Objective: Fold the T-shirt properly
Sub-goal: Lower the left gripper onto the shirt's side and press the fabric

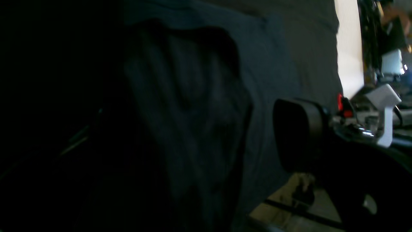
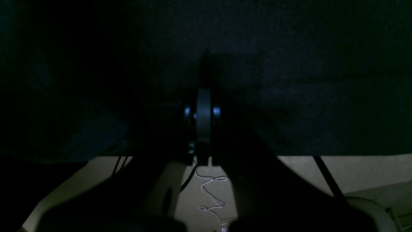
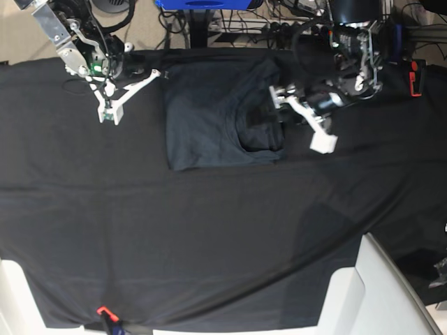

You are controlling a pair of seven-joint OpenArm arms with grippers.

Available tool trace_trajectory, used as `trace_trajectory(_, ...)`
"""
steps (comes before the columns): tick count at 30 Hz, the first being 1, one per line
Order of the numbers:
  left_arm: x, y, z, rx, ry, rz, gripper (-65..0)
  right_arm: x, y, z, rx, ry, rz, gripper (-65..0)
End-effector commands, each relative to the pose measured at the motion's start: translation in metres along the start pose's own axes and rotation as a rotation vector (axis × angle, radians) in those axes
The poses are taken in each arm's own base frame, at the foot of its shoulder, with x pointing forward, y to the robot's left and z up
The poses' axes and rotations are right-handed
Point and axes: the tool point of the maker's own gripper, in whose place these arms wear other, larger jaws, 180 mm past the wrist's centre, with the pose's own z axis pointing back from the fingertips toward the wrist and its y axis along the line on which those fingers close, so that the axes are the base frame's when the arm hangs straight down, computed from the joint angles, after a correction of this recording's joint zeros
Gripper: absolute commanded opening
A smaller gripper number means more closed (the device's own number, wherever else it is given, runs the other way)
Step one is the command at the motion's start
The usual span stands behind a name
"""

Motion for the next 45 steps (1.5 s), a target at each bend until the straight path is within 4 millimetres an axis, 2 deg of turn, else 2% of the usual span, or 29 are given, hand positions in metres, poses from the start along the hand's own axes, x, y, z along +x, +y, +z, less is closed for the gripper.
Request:
trace_trajectory(1, -0.007, 0.001, 0.000, 0.013, 0.038, -0.006, 0.0, 0.000, -0.005, 0.001, -0.012, 0.004, -0.001, -65.0)
trace_trajectory(8, -0.009, -0.007, -0.007, -0.007, 0.035, 0.004, 0.0, 0.000, -0.005, 0.001, -0.012, 0.004, -0.001, -65.0)
trace_trajectory(14, -0.011, -0.002, -0.010, -0.006, 0.036, 0.029, 0.0, 0.000, -0.005, 0.001, -0.013, 0.004, -0.001, -65.0)
trace_trajectory(15, -0.014, -0.001, -0.012, -0.005, 0.033, 0.043, -4.8, 0.000, -0.005, 0.001, -0.013, 0.004, -0.001, -65.0)
trace_trajectory(19, -0.024, 0.008, -0.017, 0.001, 0.027, 0.106, -31.6, 0.000, -0.005, 0.001, -0.013, 0.004, -0.001, -65.0)
trace_trajectory(24, -0.026, 0.010, -0.018, 0.004, 0.023, 0.120, -63.7, -0.001, -0.005, 0.001, -0.013, 0.006, -0.001, -65.0)
trace_trajectory(29, -0.025, 0.010, -0.017, 0.004, 0.026, 0.114, -65.0, 0.000, -0.005, 0.001, -0.013, 0.004, -0.001, -65.0)
trace_trajectory(32, -0.017, 0.011, -0.018, 0.004, 0.022, 0.098, -65.0, 0.000, -0.005, 0.001, -0.013, 0.004, -0.001, -65.0)
trace_trajectory(34, -0.017, 0.018, -0.011, 0.021, 0.056, 0.077, -65.0, 0.000, -0.005, 0.001, -0.013, 0.004, -0.001, -65.0)
trace_trajectory(40, 0.011, 0.023, 0.012, 0.055, 0.080, -0.085, -65.0, 0.001, -0.005, 0.001, -0.013, 0.001, 0.000, -65.0)
trace_trajectory(45, 0.008, 0.027, 0.018, 0.061, 0.191, -0.206, -65.0, 0.002, -0.004, 0.001, -0.011, -0.002, -0.001, -65.0)
